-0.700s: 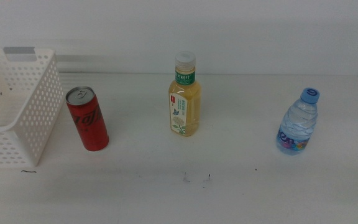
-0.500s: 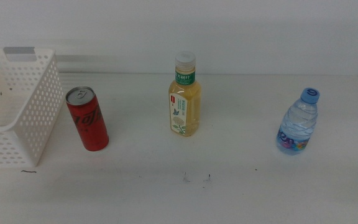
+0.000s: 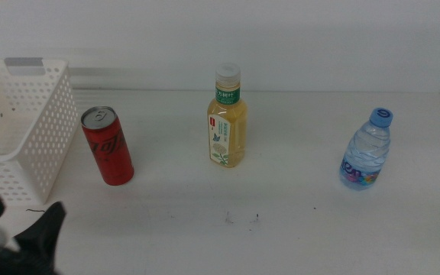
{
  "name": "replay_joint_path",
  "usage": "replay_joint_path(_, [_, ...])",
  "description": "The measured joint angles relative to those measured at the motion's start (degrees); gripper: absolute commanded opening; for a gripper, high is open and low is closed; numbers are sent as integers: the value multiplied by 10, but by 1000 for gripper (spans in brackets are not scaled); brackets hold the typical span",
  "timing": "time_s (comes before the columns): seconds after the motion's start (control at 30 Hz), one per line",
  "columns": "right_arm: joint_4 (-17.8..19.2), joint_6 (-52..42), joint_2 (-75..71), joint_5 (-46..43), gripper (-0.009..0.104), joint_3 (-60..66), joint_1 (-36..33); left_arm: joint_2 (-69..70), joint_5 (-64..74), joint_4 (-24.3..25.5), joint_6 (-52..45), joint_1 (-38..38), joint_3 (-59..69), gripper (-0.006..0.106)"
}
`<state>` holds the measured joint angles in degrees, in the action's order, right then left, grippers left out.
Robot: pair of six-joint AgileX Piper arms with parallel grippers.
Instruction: Use arms to grab the bottles and put them into the dustbin to the left of the table.
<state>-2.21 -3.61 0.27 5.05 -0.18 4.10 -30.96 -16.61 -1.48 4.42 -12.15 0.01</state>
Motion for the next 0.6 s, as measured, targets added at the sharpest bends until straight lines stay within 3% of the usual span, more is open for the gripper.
replay_joint_path(0.3, [0, 0, 0, 0, 88, 0, 0, -274, -289, 1, 0, -13, 0, 94])
replay_joint_path(0.6, [0, 0, 0, 0, 88, 0, 0, -431, -427, 3, 0, -14, -1, 94])
